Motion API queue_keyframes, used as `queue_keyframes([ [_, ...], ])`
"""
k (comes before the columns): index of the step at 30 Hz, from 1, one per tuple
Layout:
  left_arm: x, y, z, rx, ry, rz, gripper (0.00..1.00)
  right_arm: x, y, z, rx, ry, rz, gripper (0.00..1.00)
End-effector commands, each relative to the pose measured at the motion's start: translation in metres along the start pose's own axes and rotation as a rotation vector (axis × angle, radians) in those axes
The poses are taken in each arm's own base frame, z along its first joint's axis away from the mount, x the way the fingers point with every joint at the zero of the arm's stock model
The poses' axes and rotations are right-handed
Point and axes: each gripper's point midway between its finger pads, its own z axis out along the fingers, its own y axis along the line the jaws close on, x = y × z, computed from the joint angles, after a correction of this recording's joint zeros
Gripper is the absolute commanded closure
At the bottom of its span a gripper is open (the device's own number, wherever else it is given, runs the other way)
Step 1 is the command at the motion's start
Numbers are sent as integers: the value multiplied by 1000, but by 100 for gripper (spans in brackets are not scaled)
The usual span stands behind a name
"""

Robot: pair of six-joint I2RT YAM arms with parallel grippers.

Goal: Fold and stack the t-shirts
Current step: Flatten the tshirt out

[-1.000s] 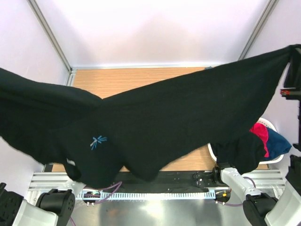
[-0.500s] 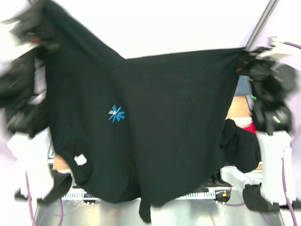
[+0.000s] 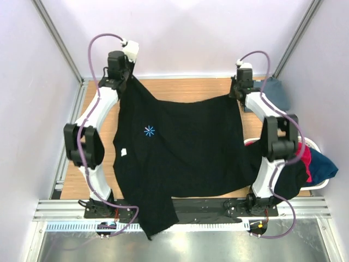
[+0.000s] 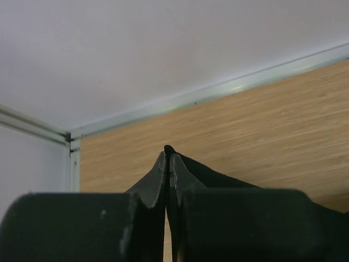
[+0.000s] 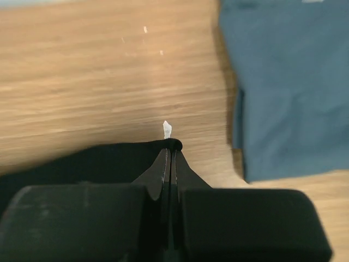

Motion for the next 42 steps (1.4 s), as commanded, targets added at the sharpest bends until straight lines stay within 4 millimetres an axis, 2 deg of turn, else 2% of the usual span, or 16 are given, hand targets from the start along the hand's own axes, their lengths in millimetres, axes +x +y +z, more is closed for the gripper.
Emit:
queue_keyframes([
  [1, -11, 34, 21, -167, -84, -107, 100, -30, 10, 36, -9, -110, 46, 99],
  [2, -2, 38, 30, -179, -72, -131, 100, -38, 13, 46, -7, -124, 46, 99],
  [4, -3, 46, 47, -198, -82, -154, 100, -17, 14, 80, 9, -77, 67, 99],
  [6, 19, 52, 72, -215, -48, -163, 100, -38, 22, 93, -13, -115, 86, 99],
  [7, 8, 63, 76, -230, -76, -170, 100, -21, 24, 112, -9, -80, 84, 99],
  [8, 28, 58, 91, -221, -37, -165, 100, -42, 28, 115, -19, -125, 97, 99],
  [10, 17, 68, 98, -232, -63, -167, 100, -33, 29, 133, -13, -103, 98, 99],
  [14, 27, 78, 116, -216, -61, -169, 100, -51, 29, 145, -9, -150, 101, 99],
  [16, 39, 78, 128, -202, -51, -181, 100, -51, 29, 148, -2, -155, 102, 99],
  [20, 36, 99, 135, -227, -81, -189, 100, -51, 39, 156, -44, -152, 92, 99],
  [24, 32, 101, 142, -186, -113, -173, 100, -52, 53, 155, -107, -134, 136, 99],
  [25, 45, 120, 144, -212, -101, -177, 100, -51, 56, 154, -111, -131, 136, 99],
  [27, 43, 126, 145, -214, -115, -181, 100, -45, 59, 156, -113, -118, 125, 99],
  [34, 47, 98, 153, -70, -130, -219, 100, -51, 47, 163, -47, -151, 75, 99],
  [37, 44, 80, 147, -23, -106, -203, 100, -69, 40, 162, -15, -200, 40, 99],
  [42, 70, 68, 128, -19, -2, -178, 100, -82, 38, 159, -10, -235, 18, 99],
])
